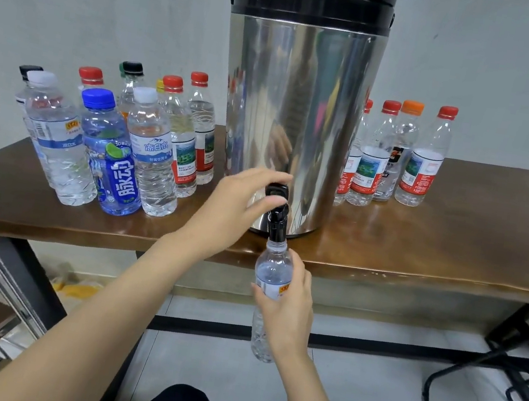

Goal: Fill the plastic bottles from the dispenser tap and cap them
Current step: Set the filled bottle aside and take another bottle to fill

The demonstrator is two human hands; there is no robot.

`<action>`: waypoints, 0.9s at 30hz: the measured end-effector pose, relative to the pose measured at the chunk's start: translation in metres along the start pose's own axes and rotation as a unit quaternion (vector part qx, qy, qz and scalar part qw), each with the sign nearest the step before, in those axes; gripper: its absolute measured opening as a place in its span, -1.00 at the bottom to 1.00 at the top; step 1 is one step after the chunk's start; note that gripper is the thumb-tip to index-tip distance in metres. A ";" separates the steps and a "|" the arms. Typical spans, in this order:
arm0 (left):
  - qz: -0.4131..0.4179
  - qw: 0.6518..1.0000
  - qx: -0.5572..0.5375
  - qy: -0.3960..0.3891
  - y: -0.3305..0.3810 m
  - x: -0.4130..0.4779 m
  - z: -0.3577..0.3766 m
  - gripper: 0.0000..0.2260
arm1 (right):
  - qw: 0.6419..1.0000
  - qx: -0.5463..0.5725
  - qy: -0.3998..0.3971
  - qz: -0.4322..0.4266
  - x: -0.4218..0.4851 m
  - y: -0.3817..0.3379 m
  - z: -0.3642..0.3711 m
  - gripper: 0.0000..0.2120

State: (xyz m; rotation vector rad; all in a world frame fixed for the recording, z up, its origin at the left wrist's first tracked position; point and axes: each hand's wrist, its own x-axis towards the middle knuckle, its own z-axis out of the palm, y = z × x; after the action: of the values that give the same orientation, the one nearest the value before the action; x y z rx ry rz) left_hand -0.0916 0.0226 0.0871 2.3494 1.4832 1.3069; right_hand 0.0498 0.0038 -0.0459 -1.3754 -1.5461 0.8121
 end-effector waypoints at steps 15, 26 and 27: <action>0.063 0.987 0.056 0.137 -0.006 -0.002 0.024 -0.86 | 0.999 0.036 -0.001 0.000 0.002 0.005 0.001 -0.24; 0.129 0.968 0.079 0.201 -0.021 -0.053 0.051 -0.86 | 0.998 0.055 -0.003 -0.009 0.004 0.007 0.002 -0.24; 0.113 0.971 0.062 0.203 -0.018 -0.055 0.052 -0.86 | 0.999 0.051 -0.003 -0.011 0.004 0.007 0.002 -0.23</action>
State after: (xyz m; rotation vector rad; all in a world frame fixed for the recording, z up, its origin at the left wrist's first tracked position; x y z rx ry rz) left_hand -0.0776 0.0082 0.0116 2.4994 1.4575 1.8993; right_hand 0.0502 0.0093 -0.0521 -1.2804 -1.5007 0.8707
